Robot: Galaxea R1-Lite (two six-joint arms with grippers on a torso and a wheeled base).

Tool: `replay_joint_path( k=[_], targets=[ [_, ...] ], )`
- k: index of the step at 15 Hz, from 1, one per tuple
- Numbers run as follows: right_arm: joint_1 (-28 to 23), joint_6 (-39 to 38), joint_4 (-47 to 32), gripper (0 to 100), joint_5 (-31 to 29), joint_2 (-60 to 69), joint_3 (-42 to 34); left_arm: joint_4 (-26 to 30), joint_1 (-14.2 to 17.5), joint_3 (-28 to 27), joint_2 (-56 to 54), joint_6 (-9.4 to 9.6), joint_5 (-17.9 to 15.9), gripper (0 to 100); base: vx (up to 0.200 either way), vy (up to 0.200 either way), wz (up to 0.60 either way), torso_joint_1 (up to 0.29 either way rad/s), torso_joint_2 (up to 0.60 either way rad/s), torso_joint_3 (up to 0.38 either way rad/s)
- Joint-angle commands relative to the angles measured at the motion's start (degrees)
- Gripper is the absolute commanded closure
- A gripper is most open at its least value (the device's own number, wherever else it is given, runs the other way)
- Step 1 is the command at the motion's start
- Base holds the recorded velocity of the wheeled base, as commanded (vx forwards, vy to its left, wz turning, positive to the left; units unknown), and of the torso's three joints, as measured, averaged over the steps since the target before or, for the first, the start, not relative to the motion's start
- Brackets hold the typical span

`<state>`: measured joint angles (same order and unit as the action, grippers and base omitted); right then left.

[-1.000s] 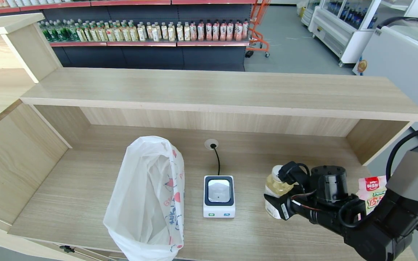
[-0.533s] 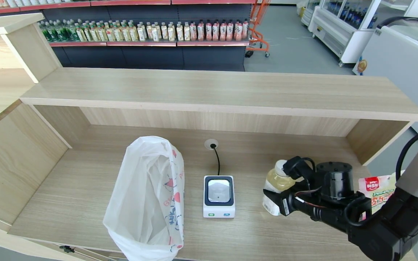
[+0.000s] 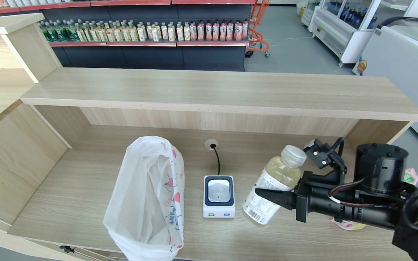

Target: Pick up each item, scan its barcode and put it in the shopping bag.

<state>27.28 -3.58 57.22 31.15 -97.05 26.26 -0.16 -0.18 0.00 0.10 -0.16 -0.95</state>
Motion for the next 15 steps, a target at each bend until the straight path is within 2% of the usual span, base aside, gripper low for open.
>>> replay_joint_path(
  k=[1,5,10,13,15],
  targets=[
    [2.0,-0.5,-2.1,100,1.3,5.4,-0.5,0.0,0.0,0.0,0.0,-0.02,0.0,0,0.0,0.0,0.0,0.0,0.0,0.0],
    [5.4,-0.4,-5.8,100,4.8,8.1,-0.7,0.0,0.0,0.0,0.0,-0.02,0.0,0,0.0,0.0,0.0,0.0,0.0,0.0],
    [10.1,-0.1,-7.7,100,4.6,9.2,-1.4,0.0,0.0,0.0,0.0,-0.02,0.0,0,0.0,0.0,0.0,0.0,0.0,0.0],
    [11.3,4.9,-11.5,100,4.6,8.0,-1.6,0.0,0.0,0.0,0.0,-0.02,0.0,0,0.0,0.0,0.0,0.0,0.0,0.0],
    [12.8,5.1,-11.3,100,4.6,6.5,-1.1,0.0,0.0,0.0,0.0,-0.02,0.0,0,0.0,0.0,0.0,0.0,0.0,0.0]
  ],
)
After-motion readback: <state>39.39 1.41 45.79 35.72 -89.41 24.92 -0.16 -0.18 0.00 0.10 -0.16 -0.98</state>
